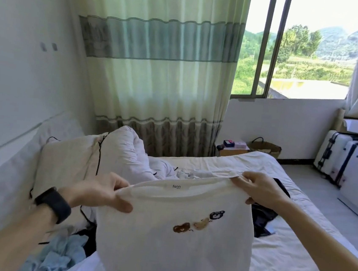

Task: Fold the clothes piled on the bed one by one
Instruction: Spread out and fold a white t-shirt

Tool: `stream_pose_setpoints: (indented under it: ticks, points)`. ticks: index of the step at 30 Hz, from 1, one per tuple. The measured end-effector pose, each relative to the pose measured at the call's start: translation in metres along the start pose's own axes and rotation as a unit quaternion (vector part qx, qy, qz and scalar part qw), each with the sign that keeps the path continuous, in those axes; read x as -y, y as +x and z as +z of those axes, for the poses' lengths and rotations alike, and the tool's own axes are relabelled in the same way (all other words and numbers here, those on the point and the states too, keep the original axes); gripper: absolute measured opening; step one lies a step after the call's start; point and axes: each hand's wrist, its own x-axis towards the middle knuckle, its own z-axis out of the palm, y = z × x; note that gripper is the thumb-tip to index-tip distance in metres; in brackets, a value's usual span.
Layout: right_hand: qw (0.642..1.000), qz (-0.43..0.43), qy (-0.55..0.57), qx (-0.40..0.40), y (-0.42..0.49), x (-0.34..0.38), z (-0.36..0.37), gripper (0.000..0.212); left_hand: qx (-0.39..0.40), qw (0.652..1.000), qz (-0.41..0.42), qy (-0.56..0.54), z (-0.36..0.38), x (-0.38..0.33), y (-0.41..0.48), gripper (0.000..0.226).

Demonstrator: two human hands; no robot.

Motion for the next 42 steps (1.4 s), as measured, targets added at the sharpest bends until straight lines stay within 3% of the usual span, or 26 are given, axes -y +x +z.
stream_pose_setpoints:
  ticks: [2,4,7,11,13,15,17,19,22,26,29,32,38,40,42]
  points:
    - [0.995,0.001,0.052,0.084,0.0,0.007,-0.002,0.023,-0.148,0.983,-0.01,0.107,0.006,0.015,0.006,0.016]
    - [0.984,0.015,0.098,0.151,0.001,0.01,-0.004,0.011,-0.281,0.952,-0.004,0.122,0.013,0.028,0.006,0.021]
    - [0.989,0.009,0.05,0.139,0.001,0.006,-0.005,0.008,-0.366,0.924,0.015,0.112,0.02,0.042,0.001,0.023]
    - [0.996,-0.041,-0.049,0.057,0.003,0.003,0.0,0.017,-0.396,0.914,0.014,0.089,0.025,0.045,0.002,0.013]
    - [0.998,-0.046,-0.038,0.027,0.007,-0.003,0.003,0.014,-0.398,0.917,0.0,-0.033,0.027,0.047,0.006,0.01]
    - [0.998,-0.053,-0.036,-0.013,0.009,-0.009,0.007,0.025,-0.341,0.91,-0.019,-0.233,0.033,0.047,0.007,0.013]
    - [0.997,-0.044,-0.042,-0.049,0.01,-0.016,0.011,0.029,-0.283,0.909,-0.022,-0.305,0.04,0.051,0.007,0.017]
    - [0.996,-0.021,-0.054,-0.071,0.007,-0.022,0.017,0.023,-0.249,0.934,0.001,-0.258,0.045,0.056,0.007,0.023]
    - [0.994,-0.004,-0.046,-0.095,0.004,-0.03,0.031,0.026,-0.21,0.973,-0.007,-0.092,0.054,0.06,0.009,0.016]
    - [0.991,0.008,-0.053,-0.12,-0.003,-0.034,0.048,0.025,-0.211,0.976,0.007,0.052,0.067,0.062,0.007,0.01]
    - [0.989,0.006,-0.054,-0.135,-0.01,-0.037,0.057,0.024,-0.237,0.966,0.032,0.102,0.07,0.067,0.009,0.019]
    - [0.994,-0.017,-0.046,-0.101,-0.016,-0.034,0.064,0.028,-0.334,0.938,0.029,0.088,0.066,0.071,0.011,0.02]
    - [0.997,-0.077,0.024,-0.02,-0.03,-0.004,0.055,0.027,-0.557,0.828,0.054,0.039,0.036,0.064,-0.005,0.019]
    - [0.997,-0.074,0.021,-0.015,-0.035,0.003,0.056,0.023,-0.563,0.825,0.043,0.027,0.04,0.062,-0.012,0.021]
    - [0.995,-0.062,-0.038,-0.062,-0.038,0.0,0.06,0.019,-0.49,0.848,0.083,0.182,0.05,0.074,-0.023,0.027]
